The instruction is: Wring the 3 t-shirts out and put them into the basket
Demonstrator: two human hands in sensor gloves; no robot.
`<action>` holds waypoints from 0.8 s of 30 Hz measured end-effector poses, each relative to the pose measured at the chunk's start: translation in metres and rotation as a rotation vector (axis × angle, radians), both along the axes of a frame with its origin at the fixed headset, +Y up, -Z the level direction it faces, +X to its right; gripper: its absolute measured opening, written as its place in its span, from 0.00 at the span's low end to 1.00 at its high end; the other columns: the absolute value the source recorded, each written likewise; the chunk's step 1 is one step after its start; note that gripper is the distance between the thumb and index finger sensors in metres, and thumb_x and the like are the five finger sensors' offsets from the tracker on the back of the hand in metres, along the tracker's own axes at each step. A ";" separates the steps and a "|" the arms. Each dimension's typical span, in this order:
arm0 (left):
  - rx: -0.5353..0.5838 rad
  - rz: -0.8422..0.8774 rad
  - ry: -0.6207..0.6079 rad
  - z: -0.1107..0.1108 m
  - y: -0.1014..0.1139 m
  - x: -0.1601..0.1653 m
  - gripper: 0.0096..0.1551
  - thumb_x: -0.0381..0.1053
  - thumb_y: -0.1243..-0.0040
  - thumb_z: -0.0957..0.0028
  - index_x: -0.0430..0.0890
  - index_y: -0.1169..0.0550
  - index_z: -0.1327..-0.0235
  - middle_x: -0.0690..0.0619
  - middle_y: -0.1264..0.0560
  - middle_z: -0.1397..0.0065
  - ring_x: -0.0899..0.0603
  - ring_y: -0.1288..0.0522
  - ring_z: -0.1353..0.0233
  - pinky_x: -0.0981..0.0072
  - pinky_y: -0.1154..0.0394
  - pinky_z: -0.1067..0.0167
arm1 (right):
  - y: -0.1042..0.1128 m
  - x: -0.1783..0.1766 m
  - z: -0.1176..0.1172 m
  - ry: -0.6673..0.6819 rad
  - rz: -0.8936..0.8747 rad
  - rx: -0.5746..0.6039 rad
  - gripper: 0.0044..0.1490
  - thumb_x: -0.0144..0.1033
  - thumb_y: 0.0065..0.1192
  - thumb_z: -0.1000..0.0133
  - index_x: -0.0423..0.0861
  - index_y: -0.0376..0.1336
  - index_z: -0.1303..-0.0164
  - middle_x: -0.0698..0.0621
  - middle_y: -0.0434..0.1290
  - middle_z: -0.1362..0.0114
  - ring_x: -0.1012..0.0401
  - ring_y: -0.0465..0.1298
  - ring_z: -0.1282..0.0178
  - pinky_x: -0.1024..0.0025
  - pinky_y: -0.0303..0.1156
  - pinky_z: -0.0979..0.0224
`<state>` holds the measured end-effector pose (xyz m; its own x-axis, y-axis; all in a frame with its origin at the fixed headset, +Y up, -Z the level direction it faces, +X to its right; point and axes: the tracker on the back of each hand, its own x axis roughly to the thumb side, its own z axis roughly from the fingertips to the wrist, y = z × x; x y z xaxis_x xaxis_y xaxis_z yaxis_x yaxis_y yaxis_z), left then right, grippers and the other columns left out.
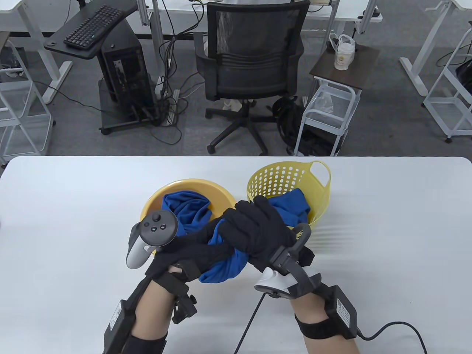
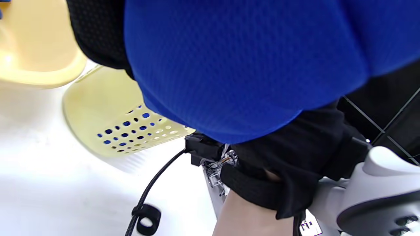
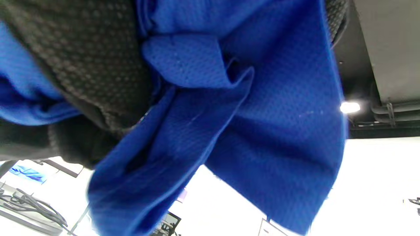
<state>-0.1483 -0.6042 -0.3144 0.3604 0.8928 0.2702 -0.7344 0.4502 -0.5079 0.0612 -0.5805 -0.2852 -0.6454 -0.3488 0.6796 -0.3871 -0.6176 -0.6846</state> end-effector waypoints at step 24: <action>0.072 0.058 -0.109 -0.007 -0.005 0.016 0.79 0.84 0.30 0.53 0.54 0.66 0.13 0.35 0.54 0.08 0.27 0.35 0.22 0.33 0.34 0.29 | -0.010 0.026 -0.031 -0.109 -0.303 -0.207 0.55 0.30 0.89 0.51 0.58 0.52 0.23 0.39 0.69 0.28 0.40 0.81 0.53 0.49 0.82 0.54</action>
<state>-0.1323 -0.6096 -0.3211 0.2737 0.8884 0.3686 -0.7028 0.4464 -0.5539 0.0873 -0.5906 -0.3157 -0.7706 0.0067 0.6373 -0.5053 -0.6158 -0.6045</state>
